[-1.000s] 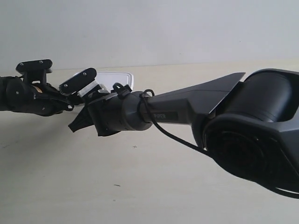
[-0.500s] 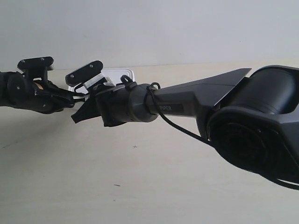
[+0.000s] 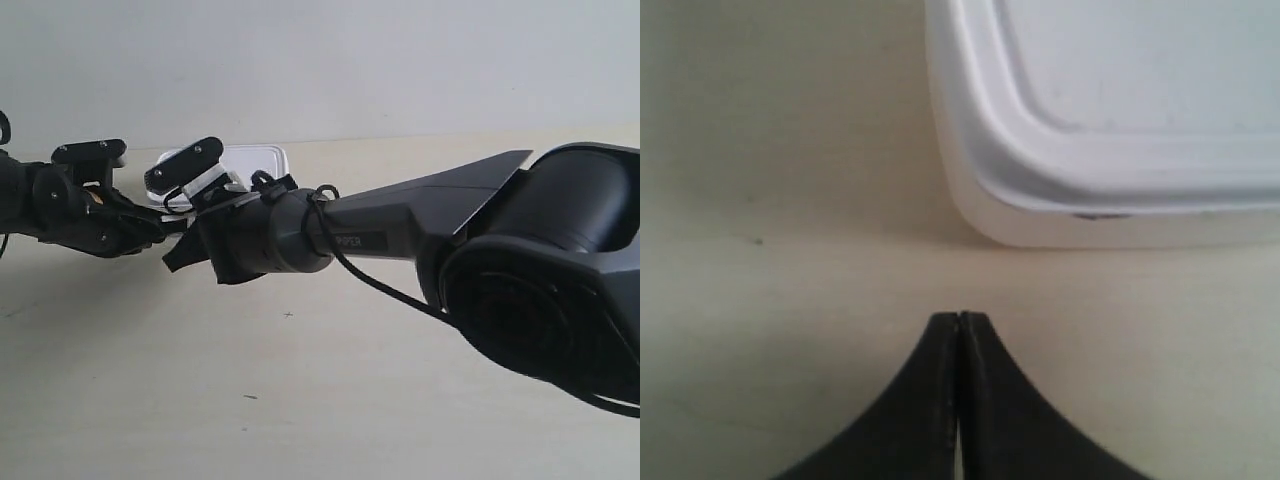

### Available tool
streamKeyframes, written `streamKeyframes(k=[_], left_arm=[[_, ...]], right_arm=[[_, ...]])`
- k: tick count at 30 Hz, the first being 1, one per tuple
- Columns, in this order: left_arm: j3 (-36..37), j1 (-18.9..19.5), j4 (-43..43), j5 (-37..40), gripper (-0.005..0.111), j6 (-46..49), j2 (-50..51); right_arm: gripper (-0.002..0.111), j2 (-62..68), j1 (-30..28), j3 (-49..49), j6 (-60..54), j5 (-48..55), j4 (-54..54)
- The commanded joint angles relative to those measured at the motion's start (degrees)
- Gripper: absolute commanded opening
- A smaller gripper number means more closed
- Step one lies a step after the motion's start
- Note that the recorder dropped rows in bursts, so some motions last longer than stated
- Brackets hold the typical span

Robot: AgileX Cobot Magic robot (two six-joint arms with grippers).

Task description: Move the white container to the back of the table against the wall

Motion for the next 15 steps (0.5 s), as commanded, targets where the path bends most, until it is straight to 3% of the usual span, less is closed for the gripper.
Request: streamKeyframes(k=[1, 15], left_arm=[[-0.6, 0.1, 0.0, -1.0, 0.0, -1.3, 0.8], [-0.6, -5.3, 0.0, -6.5, 0.0, -1.2, 0.8]], right_arm=[[0.0, -3.8, 2.1, 3.0, -2.3, -2.4, -0.4], [0.0, -20.0, 4.0, 20.9, 3.4, -1.4, -0.4]])
